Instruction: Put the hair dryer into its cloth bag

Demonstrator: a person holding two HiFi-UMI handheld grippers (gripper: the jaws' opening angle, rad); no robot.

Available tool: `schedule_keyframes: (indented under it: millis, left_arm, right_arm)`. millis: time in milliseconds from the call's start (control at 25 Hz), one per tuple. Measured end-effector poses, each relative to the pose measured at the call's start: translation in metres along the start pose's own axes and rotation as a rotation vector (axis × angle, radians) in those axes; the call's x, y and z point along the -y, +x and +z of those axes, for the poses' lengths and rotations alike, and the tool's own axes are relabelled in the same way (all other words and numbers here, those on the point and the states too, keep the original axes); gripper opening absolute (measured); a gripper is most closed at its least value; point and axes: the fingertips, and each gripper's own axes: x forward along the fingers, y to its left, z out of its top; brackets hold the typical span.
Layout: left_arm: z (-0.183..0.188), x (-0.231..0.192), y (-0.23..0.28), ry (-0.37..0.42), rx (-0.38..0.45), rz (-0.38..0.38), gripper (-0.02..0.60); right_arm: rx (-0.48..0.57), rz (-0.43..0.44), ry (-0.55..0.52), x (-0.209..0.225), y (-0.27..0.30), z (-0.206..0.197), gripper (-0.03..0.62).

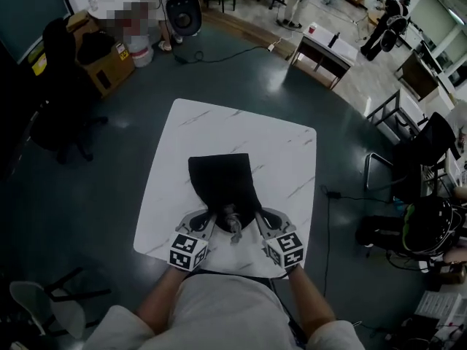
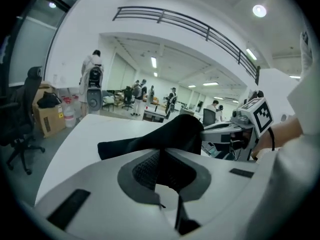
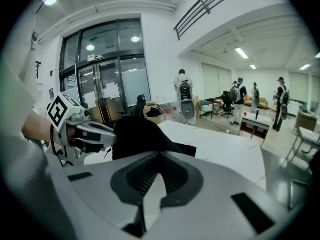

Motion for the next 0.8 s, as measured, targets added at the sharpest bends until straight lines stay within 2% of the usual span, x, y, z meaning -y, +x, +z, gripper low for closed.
schedule_keyframes:
  millis: [480, 800]
  left_arm:
    - [0.050, -0.014, -0.002, 0.036, 0.052, -0.014, 0.021]
    - [0.095, -0.019, 0.008, 0.063, 0.093, -0.035, 0.020]
  right_arm:
    - [0.069, -0.111, 0.069, 0.019, -0.015, 0.041, 0.021]
    - [0.118, -0.146, 0.091, 0.041, -0.023, 0.075, 0.021]
